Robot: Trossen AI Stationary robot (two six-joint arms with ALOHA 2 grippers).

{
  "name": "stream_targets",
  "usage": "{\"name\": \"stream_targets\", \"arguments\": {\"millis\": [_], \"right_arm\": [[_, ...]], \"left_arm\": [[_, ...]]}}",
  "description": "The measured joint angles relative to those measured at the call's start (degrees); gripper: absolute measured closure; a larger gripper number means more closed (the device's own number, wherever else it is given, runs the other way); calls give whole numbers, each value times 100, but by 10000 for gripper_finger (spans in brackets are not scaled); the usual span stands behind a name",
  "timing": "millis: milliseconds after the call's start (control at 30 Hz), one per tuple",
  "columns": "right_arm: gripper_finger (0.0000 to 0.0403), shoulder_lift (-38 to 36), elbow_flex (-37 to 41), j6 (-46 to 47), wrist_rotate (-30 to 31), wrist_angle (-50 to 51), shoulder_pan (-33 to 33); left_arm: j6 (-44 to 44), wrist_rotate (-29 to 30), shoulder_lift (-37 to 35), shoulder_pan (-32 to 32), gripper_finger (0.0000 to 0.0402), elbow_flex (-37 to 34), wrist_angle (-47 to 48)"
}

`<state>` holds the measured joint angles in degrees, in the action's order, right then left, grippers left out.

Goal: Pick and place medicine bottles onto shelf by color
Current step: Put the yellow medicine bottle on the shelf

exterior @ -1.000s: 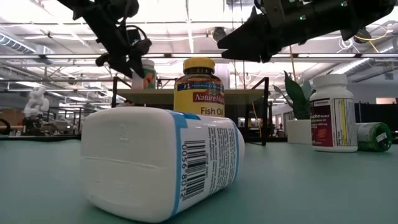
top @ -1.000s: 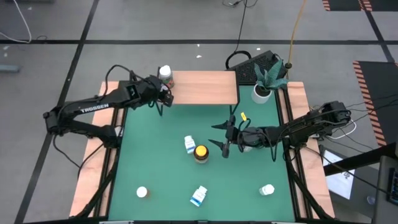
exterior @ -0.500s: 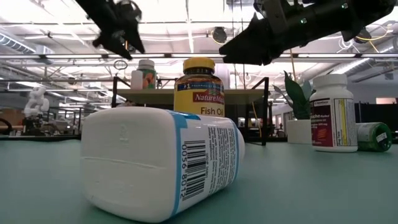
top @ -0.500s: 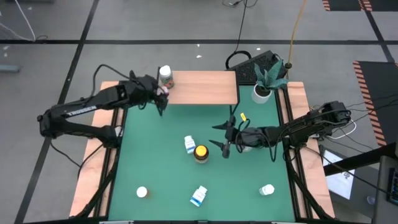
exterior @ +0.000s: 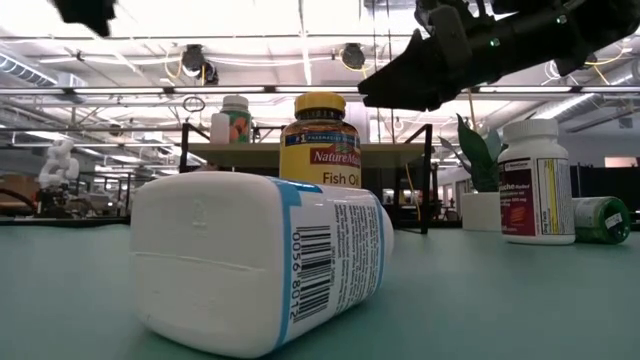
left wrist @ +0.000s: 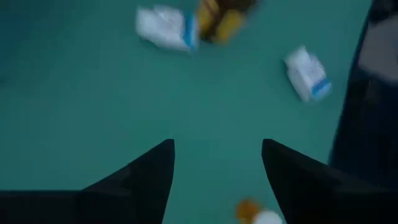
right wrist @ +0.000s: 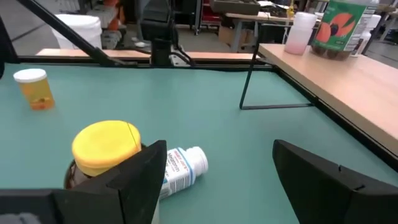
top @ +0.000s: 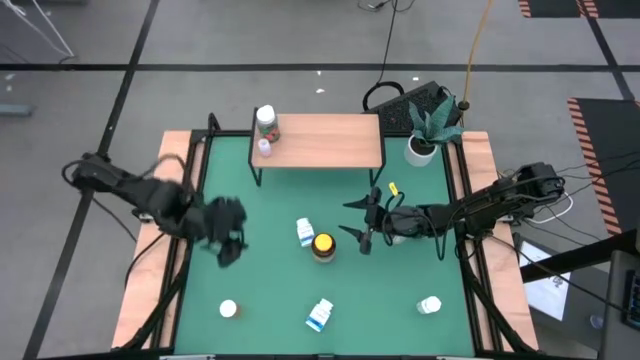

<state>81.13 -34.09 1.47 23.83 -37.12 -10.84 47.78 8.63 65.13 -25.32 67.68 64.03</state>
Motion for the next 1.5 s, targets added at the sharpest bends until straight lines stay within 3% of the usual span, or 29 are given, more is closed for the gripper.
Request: {"name": "stream_targets", "arguments": {"millis": [100,167,267,433,567,700,933,1033,1167,1500], "right_arm": [[117,-1,2,-21,-2,-86,-12],[117,-1,2,-29,-4,-159,-12],[117,-63,4,-273,4,-126,-12],[117,-576,4,-589,274,446,-58],[117,-1096,7,-670,801,1123,-212],[117,-1417,309,-672,947,1054,-289],[117,-1712,1053,-650,924,-84,-289],[117,-1851,1165,-649,913,-296,-289],[117,-1933,1165,-602,896,-296,-313],[117,-1940,1165,-608,885,-259,-326]], "left_arm": [[-128,1014,399,-452,158,-4,-192],[-672,1647,707,-510,158,-4,-619],[-1753,2005,1155,-333,158,-6,-1747],[-2935,1641,1865,366,157,-6,-3282],[-3221,1377,2270,933,153,-8,-3550],[-3360,1093,2538,1269,120,-8,-3825],[-3899,159,2642,1240,36,-10,-4518],[-3911,200,2642,1196,16,-10,-4613],[-3841,452,2825,1223,10,-7,-4623],[-3856,338,3337,1228,9,-15,-4754]]}}
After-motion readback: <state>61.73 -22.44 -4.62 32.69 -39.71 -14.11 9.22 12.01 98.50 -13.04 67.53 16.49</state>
